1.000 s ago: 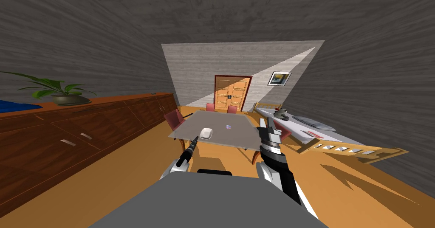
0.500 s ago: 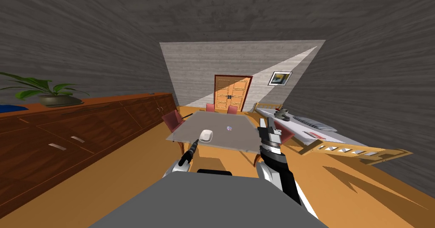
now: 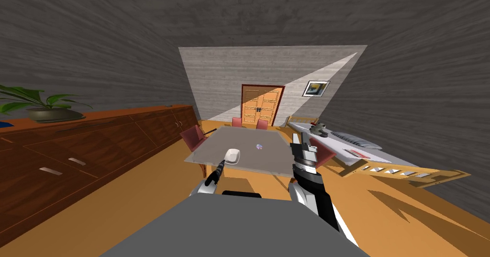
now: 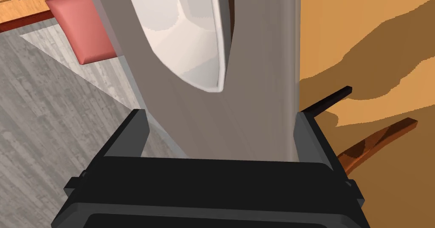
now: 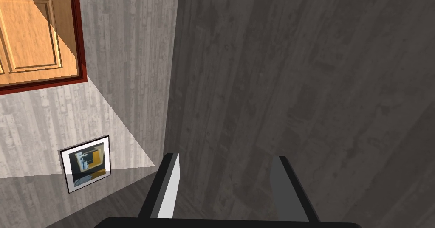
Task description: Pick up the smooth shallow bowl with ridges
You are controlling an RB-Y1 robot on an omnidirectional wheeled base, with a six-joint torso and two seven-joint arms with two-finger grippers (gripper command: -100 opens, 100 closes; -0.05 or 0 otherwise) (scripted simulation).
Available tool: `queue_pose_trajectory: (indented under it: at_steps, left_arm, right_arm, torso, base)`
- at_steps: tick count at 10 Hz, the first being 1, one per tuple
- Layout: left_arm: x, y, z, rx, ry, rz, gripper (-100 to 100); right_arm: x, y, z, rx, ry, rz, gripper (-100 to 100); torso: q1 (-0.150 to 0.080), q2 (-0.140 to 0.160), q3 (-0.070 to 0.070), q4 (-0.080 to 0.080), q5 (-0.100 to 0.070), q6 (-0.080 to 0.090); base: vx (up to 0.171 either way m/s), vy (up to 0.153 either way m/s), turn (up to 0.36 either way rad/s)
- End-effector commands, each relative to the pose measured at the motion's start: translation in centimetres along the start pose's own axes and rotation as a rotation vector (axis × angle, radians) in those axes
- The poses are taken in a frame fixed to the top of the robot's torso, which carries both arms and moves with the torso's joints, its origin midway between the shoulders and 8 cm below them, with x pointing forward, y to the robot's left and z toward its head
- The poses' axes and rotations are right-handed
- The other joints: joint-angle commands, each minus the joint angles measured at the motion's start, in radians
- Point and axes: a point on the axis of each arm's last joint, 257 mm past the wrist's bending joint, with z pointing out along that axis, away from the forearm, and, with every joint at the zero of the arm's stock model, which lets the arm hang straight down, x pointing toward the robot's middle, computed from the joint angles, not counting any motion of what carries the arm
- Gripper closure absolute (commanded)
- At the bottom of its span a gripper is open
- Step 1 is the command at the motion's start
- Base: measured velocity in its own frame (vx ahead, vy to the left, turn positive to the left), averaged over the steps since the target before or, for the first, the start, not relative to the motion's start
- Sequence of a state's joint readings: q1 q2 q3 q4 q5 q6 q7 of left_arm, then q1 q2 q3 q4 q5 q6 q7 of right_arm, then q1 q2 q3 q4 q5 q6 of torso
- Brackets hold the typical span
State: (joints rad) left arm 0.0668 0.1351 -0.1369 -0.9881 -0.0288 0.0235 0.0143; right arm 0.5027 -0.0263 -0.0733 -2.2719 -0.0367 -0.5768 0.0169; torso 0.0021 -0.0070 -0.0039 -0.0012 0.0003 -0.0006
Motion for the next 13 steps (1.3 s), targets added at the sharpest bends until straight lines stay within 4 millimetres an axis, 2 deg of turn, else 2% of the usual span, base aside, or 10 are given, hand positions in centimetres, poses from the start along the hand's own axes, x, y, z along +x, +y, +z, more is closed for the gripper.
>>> queue_pose_trajectory:
  at_steps: [1, 4, 5, 7, 8, 9, 10, 13]
  left_arm:
    - [0.5, 0.5, 0.2, -0.017, 0.007, -0.013, -100]
    - [3.7, 1.7, 0.7, -0.07, 0.044, -0.068, -100]
    - [6.5, 1.9, 0.9, -0.091, 0.074, -0.106, -100]
    - [9.1, 1.7, 0.9, -0.101, 0.102, -0.139, -100]
    - [8.4, 1.8, 0.8, -0.098, 0.093, -0.13, -100]
    - [8.6, 1.9, 0.8, -0.099, 0.095, -0.131, 0]
    - [7.6, 2.3, 1.1, -0.1, 0.079, -0.144, -100]
    - [6.1, 2.8, 1.5, -0.102, 0.056, -0.164, -100]
  right_arm:
    - [0.0, 0.0, 0.0, 0.0, 0.0, 0.0, 0]
    - [0.0, 0.0, 0.0, 0.0, 0.0, 0.0, 0]
    - [0.0, 0.0, 0.0, 0.0, 0.0, 0.0, 0]
    - [0.0, 0.0, 0.0, 0.0, 0.0, 0.0, 0]
    - [0.0, 0.0, 0.0, 0.0, 0.0, 0.0, 0]
    - [0.0, 0.0, 0.0, 0.0, 0.0, 0.0, 0]
    - [0.0, 0.0, 0.0, 0.0, 0.0, 0.0, 0]
    - [0.0, 0.0, 0.0, 0.0, 0.0, 0.0, 0]
  torso:
    - [0.0, 0.0, 0.0, 0.0, 0.0, 0.0]
    - [0.001, 0.002, 0.001, 0.0, 0.0, 0.0]
    - [0.0, 0.002, 0.001, 0.0, 0.0, 0.0]
    - [0.0, 0.0, 0.0, 0.0, 0.0, 0.0]
    - [-0.001, 0.002, 0.001, 0.0, 0.0, 0.0]
    - [-0.001, 0.005, 0.002, 0.001, 0.0, 0.0]
    - [-0.001, 0.006, 0.003, 0.001, 0.0, 0.0]
    - [-0.003, 0.008, 0.004, 0.001, -0.001, 0.0]
  base:
    - [0.078, 0.019, -0.002]
    - [0.07, 0.036, -0.008]
    - [0.108, 0.028, -0.008]
    - [0.079, 0.027, -0.005]
    - [0.023, 0.008, -0.003]
    - [0.006, 0.001, 0.001]
    - [-0.001, -0.01, -0.14]
    - [-0.007, -0.016, -0.123]
